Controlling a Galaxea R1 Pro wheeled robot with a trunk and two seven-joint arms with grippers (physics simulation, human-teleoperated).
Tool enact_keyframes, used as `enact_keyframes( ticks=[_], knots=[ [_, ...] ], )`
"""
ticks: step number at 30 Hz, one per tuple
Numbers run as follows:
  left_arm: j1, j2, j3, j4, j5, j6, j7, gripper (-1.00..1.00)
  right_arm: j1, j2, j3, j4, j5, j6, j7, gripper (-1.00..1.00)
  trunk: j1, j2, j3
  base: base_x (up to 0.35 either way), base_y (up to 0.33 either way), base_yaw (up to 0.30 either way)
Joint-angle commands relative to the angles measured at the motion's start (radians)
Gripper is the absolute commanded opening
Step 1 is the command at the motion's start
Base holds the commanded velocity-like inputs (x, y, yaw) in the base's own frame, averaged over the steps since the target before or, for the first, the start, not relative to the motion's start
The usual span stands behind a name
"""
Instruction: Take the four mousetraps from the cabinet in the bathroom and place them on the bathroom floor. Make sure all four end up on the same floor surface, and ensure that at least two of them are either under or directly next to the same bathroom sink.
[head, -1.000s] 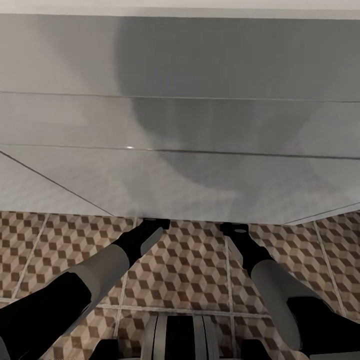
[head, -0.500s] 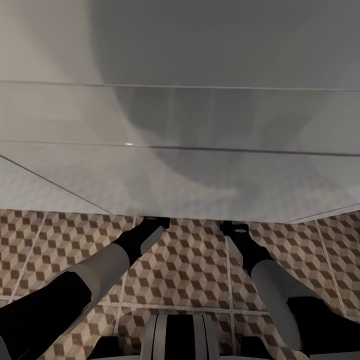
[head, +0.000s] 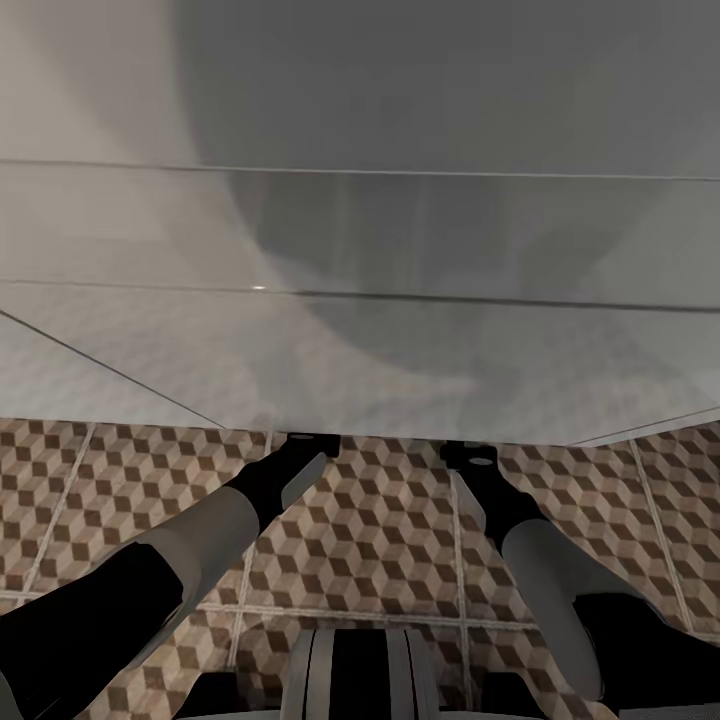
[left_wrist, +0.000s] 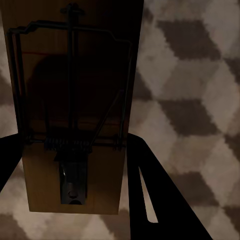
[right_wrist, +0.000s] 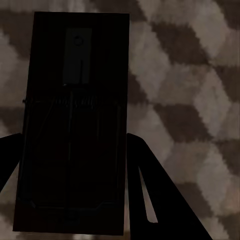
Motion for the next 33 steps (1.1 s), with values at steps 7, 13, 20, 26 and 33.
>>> enact_keyframes(
  ticks=[7,13,20,26,33],
  knots=[
    [-0.005,-0.005,0.0,0.0,-0.002,0.006,-0.002,-1.0,-0.036,-0.006,-0.003,0.033,-0.012,0.08,-0.013,-1.0,0.0,0.0,0.0,0.0,0.0,0.0],
    [-0.014,-0.006,0.0,0.002,-0.001,0.007,-0.002,-1.0,-0.127,-0.01,-0.006,0.105,-0.017,0.162,-0.021,-1.0,0.0,0.0,0.0,0.0,0.0,0.0],
    [-0.026,-0.004,0.001,0.011,0.0,0.009,-0.001,-1.0,-0.165,-0.004,-0.007,0.147,-0.015,0.171,-0.022,-1.0,0.0,0.0,0.0,0.0,0.0,0.0],
    [-0.03,-0.005,0.002,0.011,0.0,0.011,-0.001,-1.0,-0.168,-0.002,-0.007,0.15,-0.014,0.17,-0.022,-1.0,0.0,0.0,0.0,0.0,0.0,0.0],
    [-0.034,-0.004,0.002,0.013,0.0,0.01,-0.001,-1.0,-0.168,-0.001,-0.006,0.151,-0.014,0.169,-0.022,-1.0,0.0,0.0,0.0,0.0,0.0,0.0]
  ],
)
